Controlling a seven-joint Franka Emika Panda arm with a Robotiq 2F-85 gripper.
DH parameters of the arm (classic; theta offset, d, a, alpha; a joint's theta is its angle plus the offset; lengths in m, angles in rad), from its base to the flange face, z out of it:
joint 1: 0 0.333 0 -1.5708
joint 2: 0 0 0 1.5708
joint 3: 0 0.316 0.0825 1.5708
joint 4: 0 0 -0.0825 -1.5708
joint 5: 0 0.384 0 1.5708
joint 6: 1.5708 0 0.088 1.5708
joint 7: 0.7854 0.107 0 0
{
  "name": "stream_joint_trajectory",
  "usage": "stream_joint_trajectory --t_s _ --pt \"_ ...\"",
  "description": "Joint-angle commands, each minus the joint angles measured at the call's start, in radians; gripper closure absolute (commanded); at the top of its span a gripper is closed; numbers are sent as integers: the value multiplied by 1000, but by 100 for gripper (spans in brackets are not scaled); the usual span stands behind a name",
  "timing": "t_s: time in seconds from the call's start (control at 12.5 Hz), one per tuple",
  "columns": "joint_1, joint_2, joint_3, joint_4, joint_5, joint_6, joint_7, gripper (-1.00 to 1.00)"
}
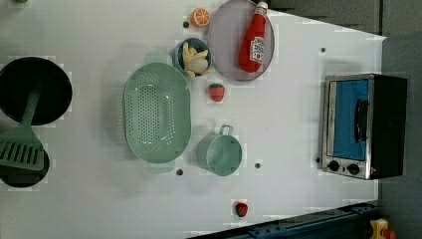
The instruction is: Flap open oven.
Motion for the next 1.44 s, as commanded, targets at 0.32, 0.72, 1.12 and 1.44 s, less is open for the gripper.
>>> stream_joint_trajectory --t_s 0.32,0.72,1.12,1.44 --pt "0 71 -62 -33 2 -8 -104 65" --pt "-4 167 -185 -46 1 82 -566 65" --pt "-14 289 -302 -69 -26 302 -1004 65" --pt "-16 397 -370 -113 -36 518 -1191 65"
